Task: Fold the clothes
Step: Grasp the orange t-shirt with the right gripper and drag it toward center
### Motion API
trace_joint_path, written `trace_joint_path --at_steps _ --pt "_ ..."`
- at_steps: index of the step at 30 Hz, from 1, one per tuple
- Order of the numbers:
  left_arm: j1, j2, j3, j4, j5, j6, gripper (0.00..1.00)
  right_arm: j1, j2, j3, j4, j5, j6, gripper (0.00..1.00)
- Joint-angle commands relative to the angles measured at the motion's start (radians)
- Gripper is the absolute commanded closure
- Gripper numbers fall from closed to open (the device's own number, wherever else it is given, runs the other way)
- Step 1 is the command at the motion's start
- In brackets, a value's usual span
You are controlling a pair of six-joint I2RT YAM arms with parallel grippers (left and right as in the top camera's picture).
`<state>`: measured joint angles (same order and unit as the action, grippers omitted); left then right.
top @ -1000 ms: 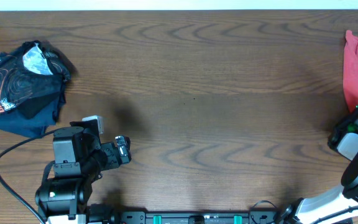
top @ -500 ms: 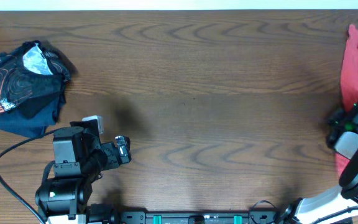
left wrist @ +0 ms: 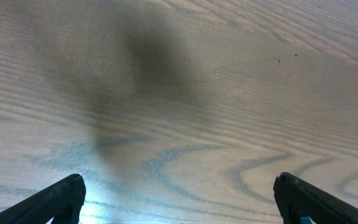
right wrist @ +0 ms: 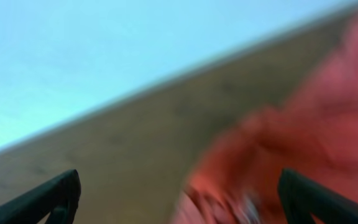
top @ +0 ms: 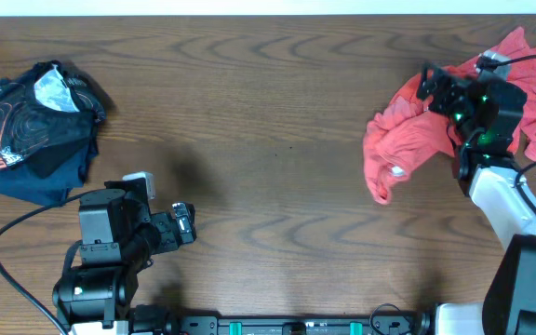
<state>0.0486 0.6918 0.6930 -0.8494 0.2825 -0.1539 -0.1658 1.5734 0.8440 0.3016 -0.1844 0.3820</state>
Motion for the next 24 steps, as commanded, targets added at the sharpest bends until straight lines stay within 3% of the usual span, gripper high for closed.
trace_joint_path --at_steps 1,4,7,13,24 --pt "-0.004 0.000 0.022 0.001 0.005 -0.002 0.02 -0.050 0.009 -0.011 -0.167 0.140 0.006 0.01" --pt "-0.004 0.000 0.022 0.002 0.005 -0.002 0.02 -0.094 0.015 -0.018 -0.340 0.245 0.005 0.01" --pt "-0.004 0.000 0.022 0.002 0.005 -0.002 0.02 -0.127 0.036 -0.041 -0.394 0.274 0.005 0.04" --pt "-0.004 0.000 0.022 0.001 0.006 -0.002 0.02 -0.149 0.115 -0.057 -0.380 0.275 0.006 0.14" --pt "-0.004 0.000 0.022 0.002 0.006 -0.002 0.02 -0.171 0.249 -0.057 -0.263 0.290 0.059 0.19"
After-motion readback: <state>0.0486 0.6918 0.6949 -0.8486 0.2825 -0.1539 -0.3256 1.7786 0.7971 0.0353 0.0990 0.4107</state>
